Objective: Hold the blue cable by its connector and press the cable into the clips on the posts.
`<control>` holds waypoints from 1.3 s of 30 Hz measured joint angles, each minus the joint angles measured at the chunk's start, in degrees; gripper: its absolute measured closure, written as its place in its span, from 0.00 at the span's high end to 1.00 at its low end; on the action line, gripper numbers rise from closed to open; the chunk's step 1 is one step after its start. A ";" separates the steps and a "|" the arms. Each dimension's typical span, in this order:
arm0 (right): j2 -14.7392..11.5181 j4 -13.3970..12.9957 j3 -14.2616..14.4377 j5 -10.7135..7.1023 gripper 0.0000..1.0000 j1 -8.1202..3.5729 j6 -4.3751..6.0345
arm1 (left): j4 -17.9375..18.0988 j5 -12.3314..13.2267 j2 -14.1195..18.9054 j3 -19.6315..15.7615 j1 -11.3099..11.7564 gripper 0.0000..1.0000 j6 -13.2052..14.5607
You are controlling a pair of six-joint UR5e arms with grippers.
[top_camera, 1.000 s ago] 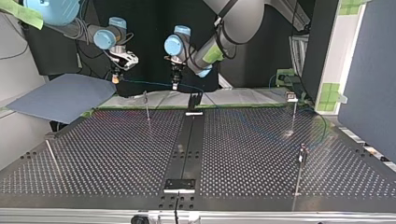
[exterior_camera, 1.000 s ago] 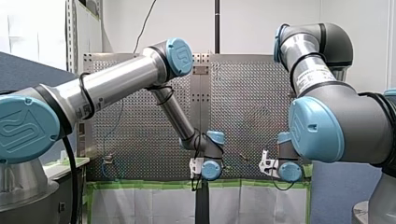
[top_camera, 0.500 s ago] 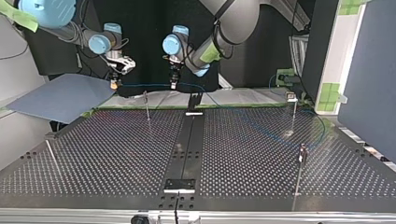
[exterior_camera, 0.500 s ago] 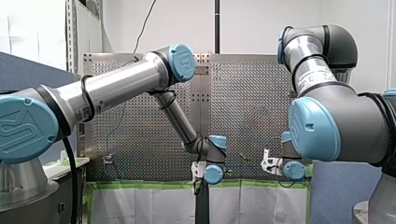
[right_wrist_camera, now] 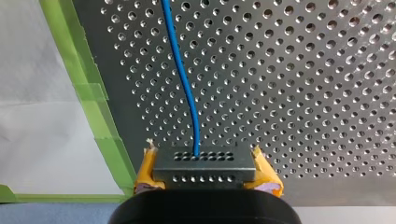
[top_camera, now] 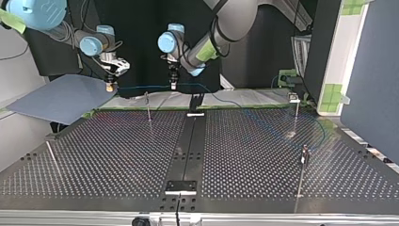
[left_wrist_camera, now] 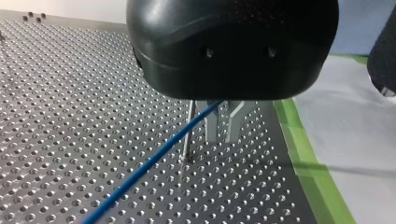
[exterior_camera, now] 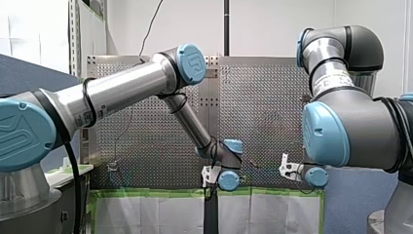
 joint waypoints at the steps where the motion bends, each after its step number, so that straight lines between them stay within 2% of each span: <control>1: 0.00 -0.01 -0.04 -0.37 0.00 -0.19 0.13 | -0.28 -0.49 0.00 0.32 -0.12 0.13 0.40; 9: 0.00 -0.14 -0.31 -1.79 0.00 -1.33 1.16 | -1.90 -4.71 -0.03 2.26 -1.21 0.13 4.32; 12: 0.01 -0.13 -0.41 -1.96 0.00 -1.50 1.20 | -2.01 -6.26 -0.05 2.58 -1.58 0.13 5.87; 17: 0.01 -0.02 -0.72 -2.20 0.00 -2.43 1.15 | -2.32 -8.04 -0.01 2.93 -1.84 0.13 8.35; 20: 0.01 0.01 -0.85 -2.23 0.00 -2.91 1.21 | -2.35 -8.12 -0.02 3.03 -1.93 0.13 8.92; 30: 0.01 0.46 -1.49 -2.19 0.00 -4.57 1.15 | -2.09 -5.79 -0.06 4.24 -2.84 0.15 9.08; 39: 0.01 1.00 -1.59 -2.52 0.00 -4.66 0.42 | -1.83 -4.39 -0.14 4.54 -1.24 0.17 8.69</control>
